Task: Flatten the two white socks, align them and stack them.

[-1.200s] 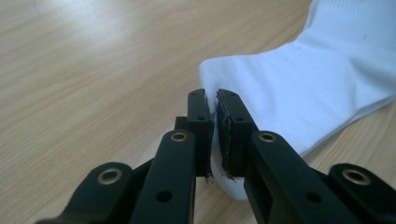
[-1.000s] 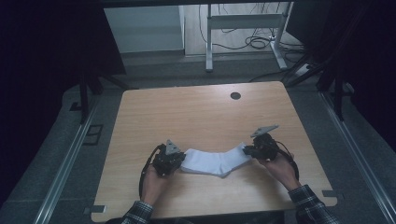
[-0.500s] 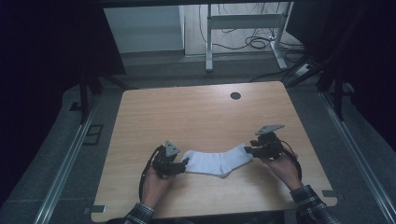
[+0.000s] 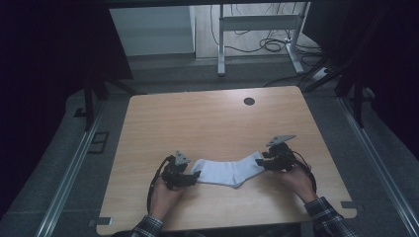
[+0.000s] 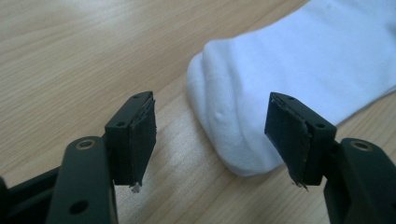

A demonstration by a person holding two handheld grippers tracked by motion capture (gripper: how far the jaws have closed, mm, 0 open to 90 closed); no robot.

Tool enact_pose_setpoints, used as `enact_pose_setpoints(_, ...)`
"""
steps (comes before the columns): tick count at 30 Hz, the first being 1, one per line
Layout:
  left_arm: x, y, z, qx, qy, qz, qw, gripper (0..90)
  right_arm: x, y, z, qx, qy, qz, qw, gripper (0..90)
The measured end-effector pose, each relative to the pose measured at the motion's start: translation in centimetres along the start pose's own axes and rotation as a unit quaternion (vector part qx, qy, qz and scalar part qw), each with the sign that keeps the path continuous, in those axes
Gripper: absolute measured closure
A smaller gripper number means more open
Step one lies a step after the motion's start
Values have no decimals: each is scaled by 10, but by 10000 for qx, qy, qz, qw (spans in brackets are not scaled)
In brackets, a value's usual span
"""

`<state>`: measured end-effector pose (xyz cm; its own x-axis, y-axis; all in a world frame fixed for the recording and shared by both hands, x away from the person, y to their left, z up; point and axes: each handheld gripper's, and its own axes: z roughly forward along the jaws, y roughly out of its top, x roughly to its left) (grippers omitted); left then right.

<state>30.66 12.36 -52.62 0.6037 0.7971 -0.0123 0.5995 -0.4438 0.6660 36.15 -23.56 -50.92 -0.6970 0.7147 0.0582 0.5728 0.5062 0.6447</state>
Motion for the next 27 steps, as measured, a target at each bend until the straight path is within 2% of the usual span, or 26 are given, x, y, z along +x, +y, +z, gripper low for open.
enact_pose_setpoints(5,0,3,9,144,260,205,9993,328,-1,-4,6,149,-103,-70,9998,536)
enact_pose_setpoints(10,8,9,16,60,447,187,9988,327,-1,-3,9,154,-113,-54,9998,529)
enact_pose_setpoints(15,11,8,14,-53,257,46,9996,305,-1,-3,9,117,-92,-55,9999,513)
enact_pose_setpoints(19,13,9,8,-268,-6,-150,9995,274,-1,-3,8,42,-48,-53,10000,432)
enact_pose_setpoints(23,13,5,-5,-421,-201,-146,9988,215,2,-3,-1,-136,-35,-90,9999,363)
enact_pose_setpoints(27,16,-4,-21,-552,-265,-96,9981,161,1,-6,-14,-370,21,-94,9993,312)
